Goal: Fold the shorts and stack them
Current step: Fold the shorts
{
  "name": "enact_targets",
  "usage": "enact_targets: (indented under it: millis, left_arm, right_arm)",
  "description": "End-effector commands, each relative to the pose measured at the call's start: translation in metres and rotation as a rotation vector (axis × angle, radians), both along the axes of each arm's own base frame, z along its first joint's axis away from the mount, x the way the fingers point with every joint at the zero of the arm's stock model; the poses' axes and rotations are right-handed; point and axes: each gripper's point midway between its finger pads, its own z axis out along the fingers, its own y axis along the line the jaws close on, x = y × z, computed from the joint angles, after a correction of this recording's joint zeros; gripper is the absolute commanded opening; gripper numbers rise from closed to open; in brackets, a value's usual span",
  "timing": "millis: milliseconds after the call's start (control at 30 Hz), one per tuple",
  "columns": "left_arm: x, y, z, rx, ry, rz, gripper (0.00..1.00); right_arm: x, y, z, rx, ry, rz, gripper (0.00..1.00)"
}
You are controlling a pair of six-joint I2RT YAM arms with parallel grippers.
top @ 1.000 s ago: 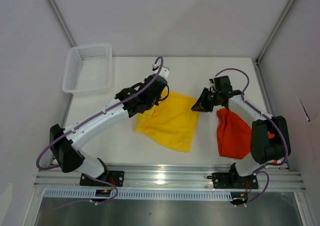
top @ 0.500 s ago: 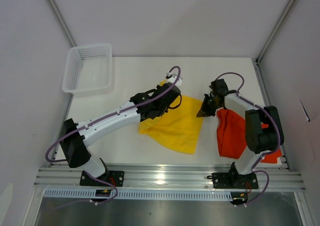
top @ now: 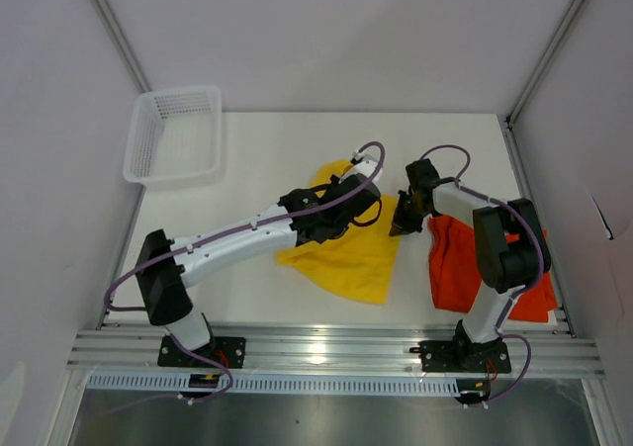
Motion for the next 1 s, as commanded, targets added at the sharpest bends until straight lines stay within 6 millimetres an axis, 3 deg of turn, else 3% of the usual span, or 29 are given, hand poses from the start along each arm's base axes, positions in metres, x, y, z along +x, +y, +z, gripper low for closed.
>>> enact_targets:
  millis: [0, 100, 267, 533, 667, 967]
  left_arm:
    - [-0.001, -0.024, 0.018, -0.045, -0.049, 0.003, 0.0]
    - [-0.006, -0.037, 0.007, -0.041, -0.035, -0.001, 0.0]
    - [-0.011, -0.053, -0.027, -0.068, 0.043, 0.053, 0.0]
    - [-0.008, -0.064, -0.061, -0.115, 0.085, 0.167, 0.02]
    - [-0.006, -0.061, -0.077, -0.128, 0.087, 0.235, 0.04]
    - [-0.003, -0.091, -0.074, -0.246, 0.1, 0.206, 0.03]
  right_arm:
    - [0.007, -0.001, -0.006, -0.007, -0.008, 0.011, 0.0]
    - [0.006, 0.0, -0.008, 0.009, -0.002, 0.011, 0.0]
    - [0.005, 0.003, -0.009, 0.023, 0.004, 0.015, 0.0]
    - [0.005, 0.006, -0.008, 0.055, 0.001, 0.016, 0.0]
    - [0.003, 0.006, -0.008, 0.06, 0.001, 0.015, 0.0]
    - [0.002, 0.005, -0.009, 0.075, 0.004, 0.007, 0.0]
